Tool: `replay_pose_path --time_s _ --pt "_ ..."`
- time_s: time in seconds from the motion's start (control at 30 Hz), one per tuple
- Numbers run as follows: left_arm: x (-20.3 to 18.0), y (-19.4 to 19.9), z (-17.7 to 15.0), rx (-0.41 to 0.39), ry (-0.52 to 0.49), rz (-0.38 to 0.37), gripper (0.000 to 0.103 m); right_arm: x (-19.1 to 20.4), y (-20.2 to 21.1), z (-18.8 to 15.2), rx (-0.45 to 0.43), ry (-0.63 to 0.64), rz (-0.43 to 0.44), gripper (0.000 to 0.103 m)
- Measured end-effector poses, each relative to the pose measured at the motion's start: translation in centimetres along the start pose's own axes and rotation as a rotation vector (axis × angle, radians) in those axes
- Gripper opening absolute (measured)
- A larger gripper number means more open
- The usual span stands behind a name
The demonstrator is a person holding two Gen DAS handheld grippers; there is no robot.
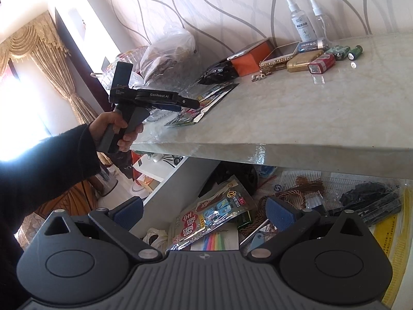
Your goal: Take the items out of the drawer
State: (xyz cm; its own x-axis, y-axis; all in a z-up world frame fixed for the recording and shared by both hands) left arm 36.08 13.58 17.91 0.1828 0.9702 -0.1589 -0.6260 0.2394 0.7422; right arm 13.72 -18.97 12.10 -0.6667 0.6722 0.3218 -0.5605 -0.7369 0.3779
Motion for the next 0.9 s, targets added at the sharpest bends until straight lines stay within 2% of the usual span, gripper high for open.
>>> replay_pose_path --time_s 0.03,0.1,0.17,0.23,0.27,0.3,0.33,0.37,0.43,0.47,0.5,0.57,0.67,0.73,0.8,0.9 --pt "-0.3 0.2 0.0 0.006 -0.007 -0.001 0.084 0.0 0.0 0.0 0.001 0.0 -0.001 0.103" --pt "-1.0 0.7 0.0 0.021 -0.03 -0.007 0.064 0.0 0.0 0.0 0.002 0.0 -0.003 0.103" --pt "-1.4 1.0 -0.1 0.034 -0.042 -0.016 0.056 0.0 0.0 0.0 0.0 -0.001 -0.003 0.103" --pt "-1.3 1.5 -0.2 0.057 0.0 -0.1 0.053 0.0 0.0 -0.1 0.0 -0.001 -0.003 0.103" --pt "-1.1 1.6 -0.2 0.076 0.032 -0.156 0.04 0.0 0.0 -0.1 0.0 -0.001 -0.003 0.103" --pt "-0.9 1.5 -0.3 0.106 0.072 -0.214 0.036 0.0 0.0 -0.1 -0.001 -0.001 -0.002 0.103" --pt "-0.8 1.5 -0.5 0.117 0.091 -0.242 0.037 0.0 0.0 -0.1 -0.001 0.0 -0.002 0.103" --pt "-1.1 1.5 -0.6 0.097 0.074 -0.219 0.039 0.0 0.1 -0.1 -0.001 0.0 -0.002 0.103" --pt "-1.5 1.7 -0.8 0.054 0.042 -0.168 0.056 0.1 0.1 -0.1 -0.001 0.0 -0.001 0.103" --pt "-1.5 1.7 -0.7 0.027 0.03 -0.131 0.072 0.1 0.1 -0.1 -0.002 0.0 -0.001 0.103" --pt "-1.5 1.6 -0.6 0.012 0.024 -0.104 0.08 0.1 0.1 -0.1 -0.002 0.0 0.0 0.103" --pt "-1.1 1.2 -0.6 0.021 0.037 -0.082 0.09 0.1 0.1 -0.1 -0.003 0.0 0.0 0.103" --pt "-0.5 0.5 -0.6 0.035 0.055 -0.05 0.091 0.1 0.1 -0.1 -0.004 0.0 0.001 0.103" --pt "-0.2 0.2 -0.6 0.044 0.062 -0.03 0.095 0.1 0.1 -0.1 -0.005 0.0 0.002 0.103" --pt "-0.6 0.0 -1.0 0.048 0.038 -0.016 0.103 0.1 0.2 -0.1 -0.005 0.0 0.002 0.103" --pt "-1.7 -0.1 -1.4 0.039 -0.019 0.031 0.103 0.1 0.2 -0.1 -0.006 0.0 0.003 0.103"
Point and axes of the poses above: each gripper's, at about its wrist camera, not at the fingertips, and y roughly against the way its jaws point, x to its left, z to its top, the point moved 2 cm from there along -y, roughly the way its jaws point, and after that the axes turned 14 degrees about y, right-handed, at the moved point
